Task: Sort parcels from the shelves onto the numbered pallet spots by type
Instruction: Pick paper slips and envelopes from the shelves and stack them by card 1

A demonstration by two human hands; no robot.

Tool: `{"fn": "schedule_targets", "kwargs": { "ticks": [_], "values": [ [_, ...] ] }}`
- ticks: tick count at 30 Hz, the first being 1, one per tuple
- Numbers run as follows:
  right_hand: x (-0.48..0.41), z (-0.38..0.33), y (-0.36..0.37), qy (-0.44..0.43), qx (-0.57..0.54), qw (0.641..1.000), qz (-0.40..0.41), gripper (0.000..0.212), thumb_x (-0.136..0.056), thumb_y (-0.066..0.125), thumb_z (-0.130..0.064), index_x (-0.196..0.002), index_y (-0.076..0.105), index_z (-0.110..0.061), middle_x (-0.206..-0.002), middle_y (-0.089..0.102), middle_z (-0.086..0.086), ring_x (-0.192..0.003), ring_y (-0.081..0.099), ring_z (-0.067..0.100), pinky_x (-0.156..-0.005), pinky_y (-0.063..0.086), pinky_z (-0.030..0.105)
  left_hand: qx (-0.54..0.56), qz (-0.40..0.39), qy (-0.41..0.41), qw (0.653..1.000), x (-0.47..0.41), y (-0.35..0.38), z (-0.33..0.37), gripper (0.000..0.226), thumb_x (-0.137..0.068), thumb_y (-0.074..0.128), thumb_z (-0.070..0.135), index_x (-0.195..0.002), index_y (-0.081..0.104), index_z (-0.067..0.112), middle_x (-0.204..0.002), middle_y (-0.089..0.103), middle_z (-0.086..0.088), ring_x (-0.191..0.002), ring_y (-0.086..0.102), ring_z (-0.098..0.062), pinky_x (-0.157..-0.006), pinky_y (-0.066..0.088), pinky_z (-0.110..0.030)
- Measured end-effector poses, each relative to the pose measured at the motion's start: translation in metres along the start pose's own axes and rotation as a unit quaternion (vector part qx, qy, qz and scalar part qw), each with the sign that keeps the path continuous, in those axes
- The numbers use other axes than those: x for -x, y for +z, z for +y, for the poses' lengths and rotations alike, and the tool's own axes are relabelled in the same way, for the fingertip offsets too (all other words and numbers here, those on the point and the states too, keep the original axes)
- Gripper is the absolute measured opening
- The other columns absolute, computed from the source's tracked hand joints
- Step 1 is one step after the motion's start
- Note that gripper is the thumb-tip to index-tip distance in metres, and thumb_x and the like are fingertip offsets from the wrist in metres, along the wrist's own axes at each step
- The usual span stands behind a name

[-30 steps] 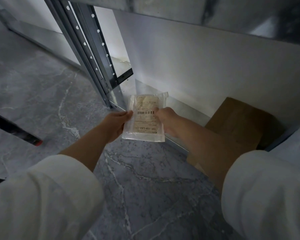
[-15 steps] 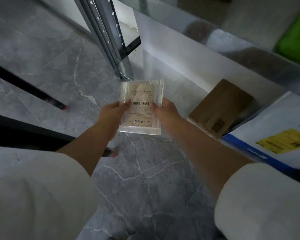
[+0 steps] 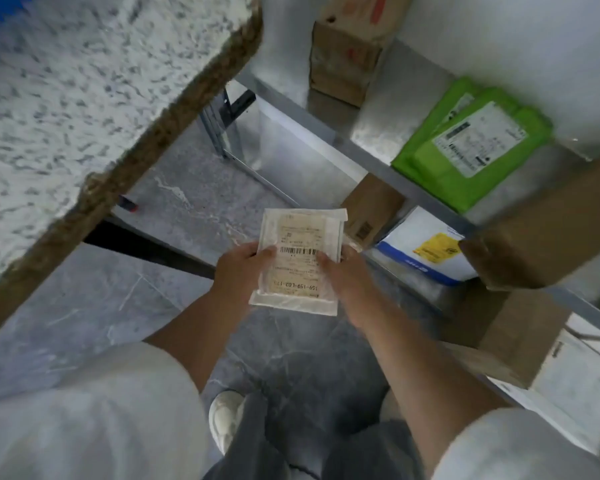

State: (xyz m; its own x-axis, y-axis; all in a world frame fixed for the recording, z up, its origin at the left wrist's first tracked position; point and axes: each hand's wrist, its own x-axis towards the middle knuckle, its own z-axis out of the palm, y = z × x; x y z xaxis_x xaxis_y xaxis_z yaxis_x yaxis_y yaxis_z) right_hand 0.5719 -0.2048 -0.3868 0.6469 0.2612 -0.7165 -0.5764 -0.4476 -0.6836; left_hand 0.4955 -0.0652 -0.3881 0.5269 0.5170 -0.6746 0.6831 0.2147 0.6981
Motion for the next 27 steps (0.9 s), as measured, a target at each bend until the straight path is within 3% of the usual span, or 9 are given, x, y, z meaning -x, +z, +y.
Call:
{"fn": "schedule_targets", "kwargs": {
  "ticks": [2,4,9,11,14,19,24,27],
  "values": [
    [0.03,-0.013,-0.01,-0.008,0.0,1.0,0.016,0.026,-0.097,0.055,-0.022,-0.122,0.058,-0.018,-0.113,0.067,0.001,-0.102,0.066,0.023,-0.075,0.058,0.034,0.011,-0.003,-0.007,1.0,0.027,-0.001,0.015,0.023,-0.092,0.062,0.023,-0.111,0.069,0.011,-0.093,0.072,-0.005,-0.077,0.07,-0.018,-0.053,0.054,-0.019],
    [0.058,-0.024,-0.02,-0.012,-0.01,0.999,0.028,0.024,-0.097,0.056,-0.02,-0.12,0.061,-0.017,-0.109,0.068,0.0,-0.098,0.067,0.021,-0.074,0.058,0.033,0.02,-0.001,-0.021,1.0,0.053,-0.005,0.029,0.022,-0.092,0.063,0.025,-0.109,0.069,0.014,-0.088,0.071,0.0,-0.072,0.067,-0.013,-0.046,0.048,-0.015],
    [0.131,-0.042,-0.039,-0.015,-0.05,0.998,0.028,0.02,-0.095,0.059,-0.016,-0.114,0.065,-0.018,-0.109,0.07,0.006,-0.097,0.068,0.025,-0.086,0.057,0.043,0.044,0.006,-0.018,0.999,0.131,-0.015,0.057,0.009,-0.091,0.063,0.028,-0.096,0.068,0.022,-0.086,0.071,0.002,-0.073,0.067,-0.012,-0.052,0.049,-0.018],
    [0.168,-0.045,-0.048,-0.031,-0.06,0.998,0.017,0.019,-0.094,0.06,-0.016,-0.113,0.064,-0.018,-0.11,0.07,0.005,-0.097,0.068,0.024,-0.086,0.057,0.043,0.086,0.018,-0.018,0.996,0.171,-0.015,0.062,0.011,-0.087,0.068,0.029,-0.093,0.068,0.021,-0.088,0.072,-0.001,-0.078,0.069,-0.019,-0.066,0.057,-0.028],
    [0.229,-0.043,-0.066,-0.053,-0.044,0.997,0.029,0.024,-0.094,0.06,-0.018,-0.118,0.063,-0.017,-0.11,0.069,0.004,-0.098,0.068,0.023,-0.085,0.057,0.043,0.125,0.023,-0.011,0.992,0.237,-0.007,0.059,0.011,-0.083,0.071,0.028,-0.09,0.069,0.019,-0.099,0.072,-0.007,-0.093,0.069,-0.03,-0.087,0.056,-0.045],
    [0.342,-0.057,-0.108,-0.094,-0.017,0.995,0.03,0.021,-0.095,0.059,-0.02,-0.115,0.063,-0.02,-0.105,0.069,-0.001,-0.095,0.067,0.019,-0.083,0.057,0.038,0.149,0.02,0.035,0.988,0.36,-0.008,0.082,0.01,-0.092,0.064,0.02,-0.099,0.069,0.015,-0.095,0.072,-0.004,-0.089,0.069,-0.025,-0.076,0.057,-0.035],
    [0.45,-0.093,-0.114,-0.161,-0.004,0.986,0.039,0.028,-0.092,0.063,-0.026,-0.119,0.057,-0.02,-0.111,0.068,0.001,-0.097,0.067,0.021,-0.087,0.056,0.043,0.208,0.04,0.075,0.974,0.474,-0.048,0.113,0.016,-0.09,0.063,0.013,-0.105,0.069,0.017,-0.105,0.072,-0.006,-0.098,0.069,-0.026,-0.09,0.055,-0.046],
    [0.508,-0.12,-0.096,-0.21,-0.004,0.978,0.009,0.02,-0.092,0.063,-0.022,-0.112,0.059,-0.02,-0.106,0.068,-0.001,-0.092,0.068,0.016,-0.077,0.057,0.032,0.214,0.079,0.118,0.966,0.533,-0.089,0.127,0.023,-0.09,0.063,0.016,-0.113,0.068,0.016,-0.105,0.072,-0.001,-0.098,0.068,-0.021,-0.09,0.055,-0.042]
  ]
}}
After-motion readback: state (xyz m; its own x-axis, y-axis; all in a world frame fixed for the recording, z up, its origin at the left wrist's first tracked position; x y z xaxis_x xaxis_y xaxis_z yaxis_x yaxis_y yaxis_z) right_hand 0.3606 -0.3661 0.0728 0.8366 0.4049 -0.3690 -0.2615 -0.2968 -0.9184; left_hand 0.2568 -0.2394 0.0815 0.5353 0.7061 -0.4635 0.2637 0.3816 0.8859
